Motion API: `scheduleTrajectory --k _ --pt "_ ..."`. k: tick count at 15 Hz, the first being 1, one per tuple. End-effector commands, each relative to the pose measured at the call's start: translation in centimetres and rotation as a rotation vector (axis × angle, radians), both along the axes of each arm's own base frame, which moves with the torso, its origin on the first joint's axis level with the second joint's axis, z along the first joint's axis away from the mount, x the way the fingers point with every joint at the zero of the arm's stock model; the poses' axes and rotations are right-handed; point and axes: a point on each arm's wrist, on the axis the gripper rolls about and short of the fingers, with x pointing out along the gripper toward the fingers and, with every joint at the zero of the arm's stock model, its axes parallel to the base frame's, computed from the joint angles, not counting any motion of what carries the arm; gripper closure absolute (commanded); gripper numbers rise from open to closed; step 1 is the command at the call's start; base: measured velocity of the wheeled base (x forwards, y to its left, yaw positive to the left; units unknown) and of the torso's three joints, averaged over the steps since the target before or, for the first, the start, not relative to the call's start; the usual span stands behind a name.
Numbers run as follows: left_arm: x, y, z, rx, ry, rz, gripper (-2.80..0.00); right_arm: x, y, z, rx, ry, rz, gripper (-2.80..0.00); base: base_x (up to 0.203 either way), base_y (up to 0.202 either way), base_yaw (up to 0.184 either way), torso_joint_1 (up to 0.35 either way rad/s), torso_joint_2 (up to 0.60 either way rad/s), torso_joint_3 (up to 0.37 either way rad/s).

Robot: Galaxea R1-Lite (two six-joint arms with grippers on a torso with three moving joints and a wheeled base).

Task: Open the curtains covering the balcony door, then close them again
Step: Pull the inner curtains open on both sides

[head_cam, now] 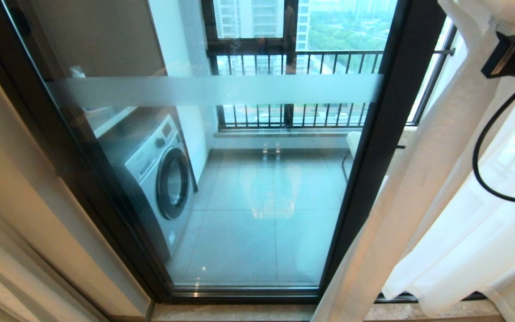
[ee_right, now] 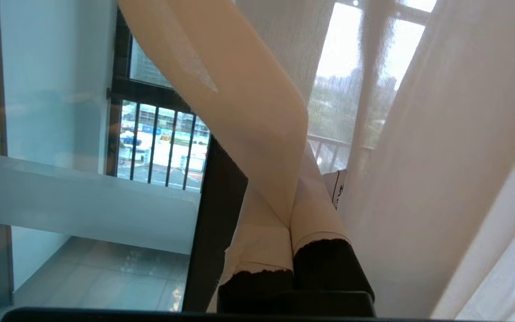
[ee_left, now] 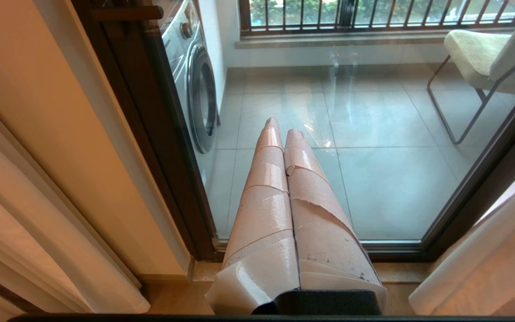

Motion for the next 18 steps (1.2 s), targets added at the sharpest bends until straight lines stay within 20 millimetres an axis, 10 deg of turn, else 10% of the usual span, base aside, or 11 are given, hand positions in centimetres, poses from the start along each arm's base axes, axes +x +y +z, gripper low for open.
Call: scheduleTrajectory --k 1,18 --pt "0.0 0.0 0.0 0.000 0.001 0.001 0.00 0.0 -0.3 -0.3 -0.002 -0.002 -0.014 0.00 0.000 0.000 0.000 0.000 0.00 0.000" --pt "0.0 0.0 0.0 0.000 0.001 0.001 0.00 -3.7 -3.5 -1.8 0.011 0.023 -0.159 0.00 0.000 0.000 0.000 0.000 0.00 0.000"
